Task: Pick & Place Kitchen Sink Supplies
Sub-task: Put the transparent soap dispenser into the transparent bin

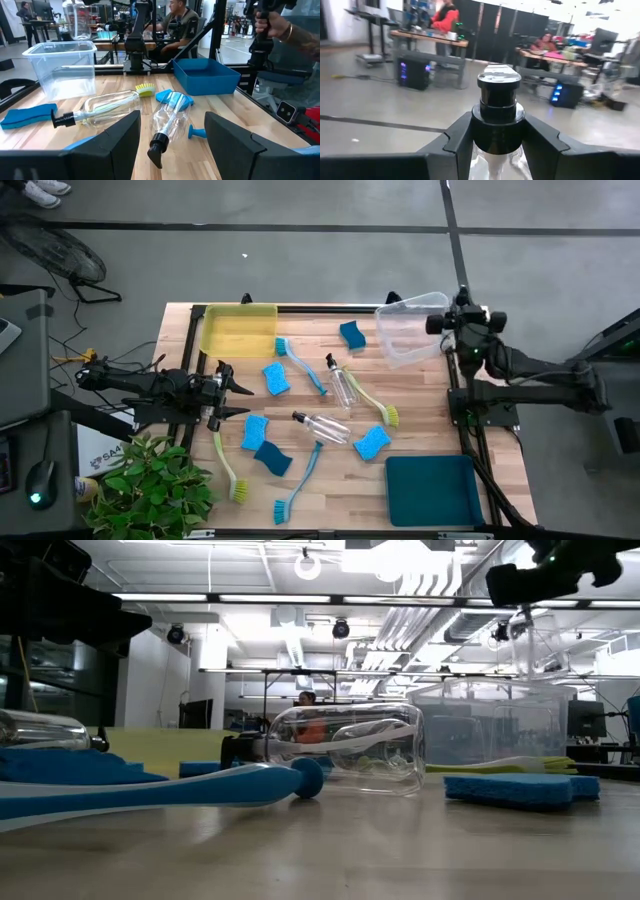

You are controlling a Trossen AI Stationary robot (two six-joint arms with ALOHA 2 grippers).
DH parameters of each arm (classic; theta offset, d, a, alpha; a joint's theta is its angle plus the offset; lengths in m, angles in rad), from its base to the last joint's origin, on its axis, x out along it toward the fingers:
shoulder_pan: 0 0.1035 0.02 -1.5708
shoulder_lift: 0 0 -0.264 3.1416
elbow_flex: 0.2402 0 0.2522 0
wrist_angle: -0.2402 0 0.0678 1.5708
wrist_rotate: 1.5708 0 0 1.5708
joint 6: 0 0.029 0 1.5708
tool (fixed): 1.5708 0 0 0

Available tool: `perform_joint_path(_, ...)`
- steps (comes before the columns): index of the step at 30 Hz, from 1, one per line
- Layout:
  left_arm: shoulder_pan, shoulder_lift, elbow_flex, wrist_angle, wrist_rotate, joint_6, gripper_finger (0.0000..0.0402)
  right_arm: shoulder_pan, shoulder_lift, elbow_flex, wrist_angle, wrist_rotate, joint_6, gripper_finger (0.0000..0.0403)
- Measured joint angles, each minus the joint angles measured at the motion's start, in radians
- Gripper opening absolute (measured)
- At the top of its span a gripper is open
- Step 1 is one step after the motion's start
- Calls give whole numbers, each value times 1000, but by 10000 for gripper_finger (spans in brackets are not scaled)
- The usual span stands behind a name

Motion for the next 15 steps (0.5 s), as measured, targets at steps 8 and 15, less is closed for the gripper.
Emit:
perform_joint_path(8,0,0,0,0,0,0,216,-238,70,-99,380,-270,-148,133)
perform_joint_path(15,0,0,0,0,0,0,216,-396,149,-181,441,-406,-16,133)
